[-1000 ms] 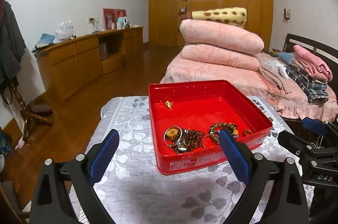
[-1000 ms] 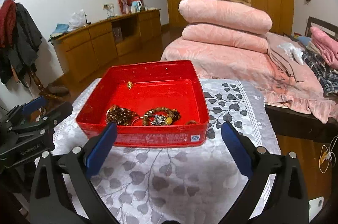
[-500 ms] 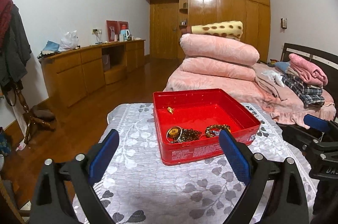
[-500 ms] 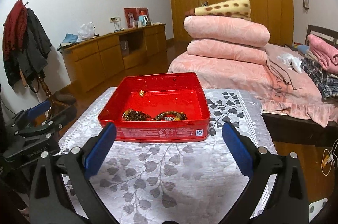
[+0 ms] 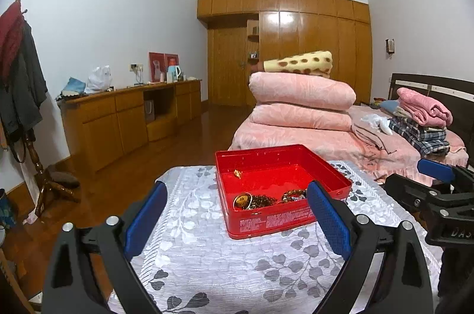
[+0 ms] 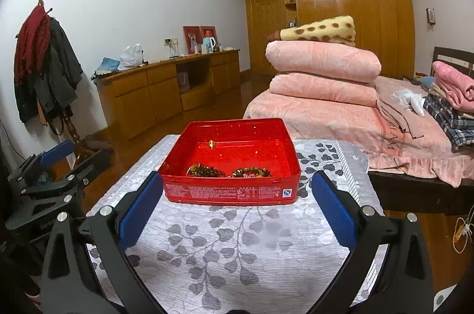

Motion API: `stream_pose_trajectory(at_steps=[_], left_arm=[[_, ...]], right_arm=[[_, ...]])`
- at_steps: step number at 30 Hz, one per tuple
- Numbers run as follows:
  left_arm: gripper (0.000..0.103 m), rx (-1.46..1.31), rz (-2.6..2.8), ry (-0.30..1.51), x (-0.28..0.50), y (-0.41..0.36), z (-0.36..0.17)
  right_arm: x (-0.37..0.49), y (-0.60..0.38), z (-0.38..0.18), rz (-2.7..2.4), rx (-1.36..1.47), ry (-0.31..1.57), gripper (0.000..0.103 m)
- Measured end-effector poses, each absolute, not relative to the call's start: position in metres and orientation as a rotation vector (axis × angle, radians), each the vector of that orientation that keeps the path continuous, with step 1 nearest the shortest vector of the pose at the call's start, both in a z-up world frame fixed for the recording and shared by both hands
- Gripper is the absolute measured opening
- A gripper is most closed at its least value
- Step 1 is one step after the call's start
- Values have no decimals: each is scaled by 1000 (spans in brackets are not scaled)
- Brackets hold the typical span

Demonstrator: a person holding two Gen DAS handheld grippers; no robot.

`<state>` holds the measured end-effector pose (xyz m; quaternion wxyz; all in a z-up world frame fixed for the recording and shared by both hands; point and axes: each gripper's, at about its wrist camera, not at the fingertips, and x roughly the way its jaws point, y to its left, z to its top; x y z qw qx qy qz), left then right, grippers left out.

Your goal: Organize jewelry

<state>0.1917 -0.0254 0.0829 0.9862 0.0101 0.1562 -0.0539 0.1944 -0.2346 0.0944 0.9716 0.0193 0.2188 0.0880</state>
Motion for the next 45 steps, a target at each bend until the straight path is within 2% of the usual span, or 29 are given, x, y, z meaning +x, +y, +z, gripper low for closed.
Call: stream_pose_trajectory(at_steps=[45], left_arm=[[93, 12, -132, 146, 142, -22, 112]], right_arm=[[147, -236, 127, 171, 7, 265, 97]])
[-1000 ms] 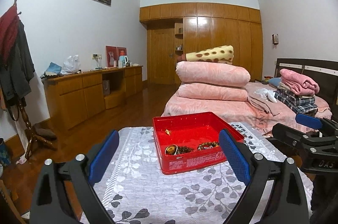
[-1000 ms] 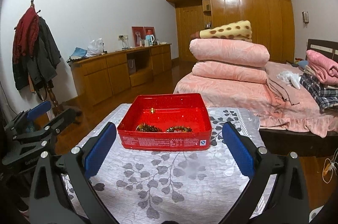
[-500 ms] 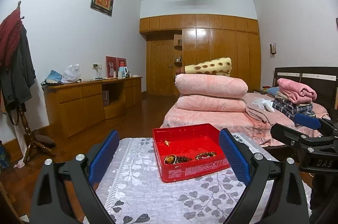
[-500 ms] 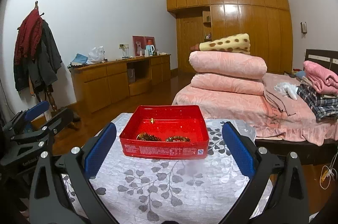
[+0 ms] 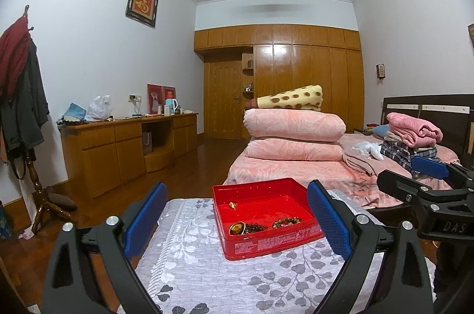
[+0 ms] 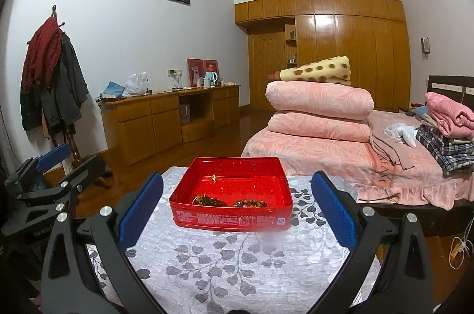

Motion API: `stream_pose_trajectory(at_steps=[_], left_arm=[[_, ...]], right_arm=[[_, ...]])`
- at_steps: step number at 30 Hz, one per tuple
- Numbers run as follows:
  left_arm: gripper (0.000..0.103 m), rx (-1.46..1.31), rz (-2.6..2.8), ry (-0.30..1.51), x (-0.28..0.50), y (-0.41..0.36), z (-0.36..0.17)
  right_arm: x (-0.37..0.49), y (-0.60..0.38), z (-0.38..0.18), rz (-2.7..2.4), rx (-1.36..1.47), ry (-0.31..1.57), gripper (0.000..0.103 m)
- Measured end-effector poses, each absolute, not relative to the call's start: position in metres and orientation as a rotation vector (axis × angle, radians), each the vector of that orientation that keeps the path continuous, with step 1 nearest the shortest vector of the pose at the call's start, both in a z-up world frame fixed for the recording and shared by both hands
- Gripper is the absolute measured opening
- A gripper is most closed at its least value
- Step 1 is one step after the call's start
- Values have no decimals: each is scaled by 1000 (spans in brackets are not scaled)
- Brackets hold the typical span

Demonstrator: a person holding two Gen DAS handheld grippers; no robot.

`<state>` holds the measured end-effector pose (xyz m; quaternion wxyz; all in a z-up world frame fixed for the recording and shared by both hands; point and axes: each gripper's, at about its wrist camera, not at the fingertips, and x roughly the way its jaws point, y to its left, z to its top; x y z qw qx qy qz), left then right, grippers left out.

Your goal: Organize jewelry

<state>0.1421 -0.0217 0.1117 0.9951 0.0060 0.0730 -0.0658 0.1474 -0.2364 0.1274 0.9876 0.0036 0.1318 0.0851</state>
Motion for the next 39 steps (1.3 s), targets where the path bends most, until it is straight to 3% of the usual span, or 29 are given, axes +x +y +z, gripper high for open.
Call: stream_pose_trajectory(at_steps=[39], left_arm=[[93, 5, -142, 147, 140, -25, 114]], right_arm=[[148, -232, 130, 177, -5, 259, 97]])
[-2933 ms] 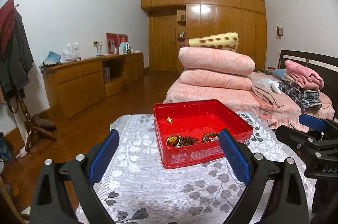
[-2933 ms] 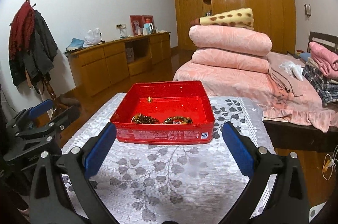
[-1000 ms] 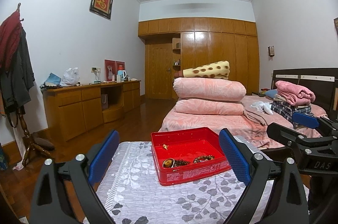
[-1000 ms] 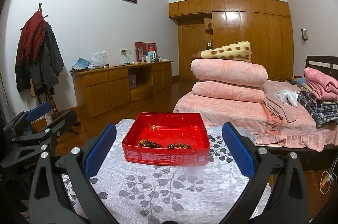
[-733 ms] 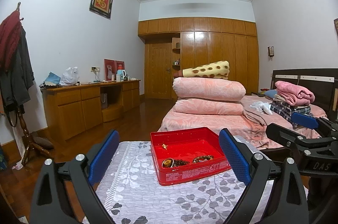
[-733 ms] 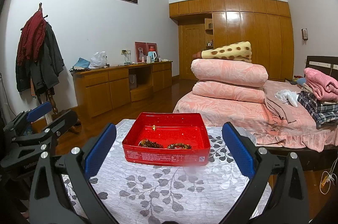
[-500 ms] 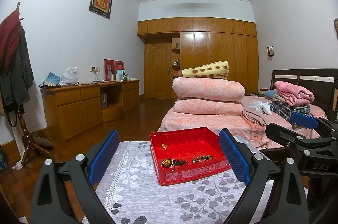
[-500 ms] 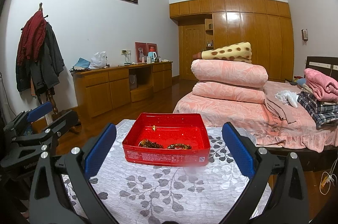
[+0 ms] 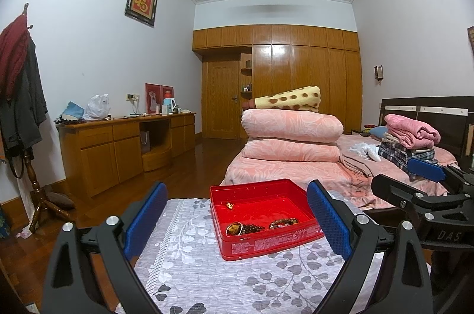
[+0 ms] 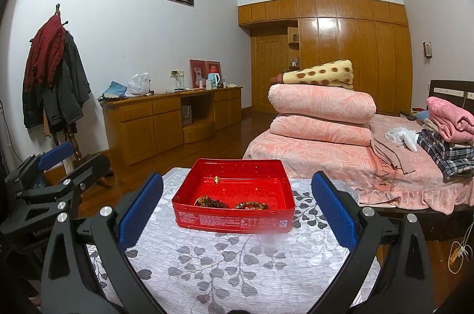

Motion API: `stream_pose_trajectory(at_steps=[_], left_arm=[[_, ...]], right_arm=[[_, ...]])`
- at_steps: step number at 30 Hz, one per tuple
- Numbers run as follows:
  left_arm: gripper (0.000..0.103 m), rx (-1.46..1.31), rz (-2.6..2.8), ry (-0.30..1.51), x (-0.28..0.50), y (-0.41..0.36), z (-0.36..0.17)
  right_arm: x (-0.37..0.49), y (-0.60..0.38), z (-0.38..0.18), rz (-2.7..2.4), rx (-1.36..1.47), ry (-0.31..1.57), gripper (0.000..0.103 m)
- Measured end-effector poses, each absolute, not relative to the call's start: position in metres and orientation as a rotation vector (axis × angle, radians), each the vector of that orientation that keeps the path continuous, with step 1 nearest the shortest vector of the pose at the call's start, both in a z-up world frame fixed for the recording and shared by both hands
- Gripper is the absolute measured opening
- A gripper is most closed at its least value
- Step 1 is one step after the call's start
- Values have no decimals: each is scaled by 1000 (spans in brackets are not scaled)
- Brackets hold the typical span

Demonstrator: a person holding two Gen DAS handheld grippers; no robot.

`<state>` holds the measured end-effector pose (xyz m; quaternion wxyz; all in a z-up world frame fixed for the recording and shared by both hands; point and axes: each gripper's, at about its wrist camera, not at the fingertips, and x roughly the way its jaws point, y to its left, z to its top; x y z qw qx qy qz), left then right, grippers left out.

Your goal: Organize jewelry

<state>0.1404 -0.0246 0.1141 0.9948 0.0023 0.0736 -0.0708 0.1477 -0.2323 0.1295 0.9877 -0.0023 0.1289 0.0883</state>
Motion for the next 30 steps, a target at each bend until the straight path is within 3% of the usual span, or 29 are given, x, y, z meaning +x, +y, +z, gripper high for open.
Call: stream_pose_trajectory(at_steps=[30], left_arm=[[93, 7, -151, 156, 140, -27, 116]], right_arm=[[147, -233, 129, 177, -4, 259, 97]])
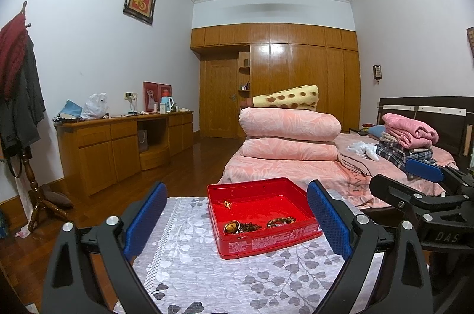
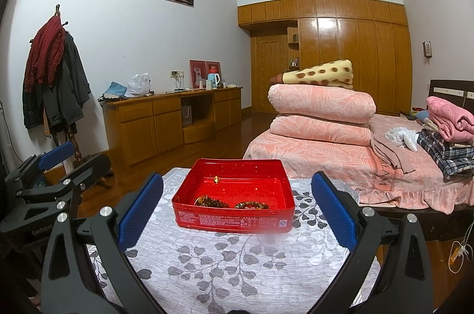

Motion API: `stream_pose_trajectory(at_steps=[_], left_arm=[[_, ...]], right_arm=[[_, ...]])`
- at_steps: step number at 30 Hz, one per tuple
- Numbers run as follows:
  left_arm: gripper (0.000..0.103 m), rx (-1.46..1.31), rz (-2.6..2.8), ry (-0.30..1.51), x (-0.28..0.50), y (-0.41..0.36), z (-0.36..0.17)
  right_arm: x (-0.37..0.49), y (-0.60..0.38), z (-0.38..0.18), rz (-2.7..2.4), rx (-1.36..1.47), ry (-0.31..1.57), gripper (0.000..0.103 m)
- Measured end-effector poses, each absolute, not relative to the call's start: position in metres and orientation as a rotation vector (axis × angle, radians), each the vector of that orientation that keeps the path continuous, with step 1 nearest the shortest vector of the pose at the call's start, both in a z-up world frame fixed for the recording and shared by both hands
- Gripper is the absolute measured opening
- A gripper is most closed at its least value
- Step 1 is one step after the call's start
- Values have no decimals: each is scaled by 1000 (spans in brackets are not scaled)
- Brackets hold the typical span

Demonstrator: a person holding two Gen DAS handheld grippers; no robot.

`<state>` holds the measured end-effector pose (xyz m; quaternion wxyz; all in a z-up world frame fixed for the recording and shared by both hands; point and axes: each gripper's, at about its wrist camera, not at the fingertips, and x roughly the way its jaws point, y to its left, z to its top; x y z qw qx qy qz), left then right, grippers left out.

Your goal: Organize jewelry

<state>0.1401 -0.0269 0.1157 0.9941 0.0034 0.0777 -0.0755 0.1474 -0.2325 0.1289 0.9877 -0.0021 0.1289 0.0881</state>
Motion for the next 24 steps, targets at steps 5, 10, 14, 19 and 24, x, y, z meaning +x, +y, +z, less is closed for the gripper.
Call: stream_pose_trajectory(at_steps=[5, 10, 14, 19, 24], left_arm=[[93, 6, -152, 155, 140, -27, 116], [93, 6, -151, 155, 140, -26, 116], [93, 6, -150, 153, 140, -27, 116], [93, 2, -152, 155, 140, -26, 116], [93, 1, -153, 155, 140, -26, 116]], right_arm=[[147, -233, 129, 177, -5, 259, 97], [147, -233, 129, 177, -4, 259, 97], [147, -232, 129, 176, -4, 261, 97], [145, -231, 129, 176, -1, 261, 97], [146, -232, 129, 177, -2, 261, 97]])
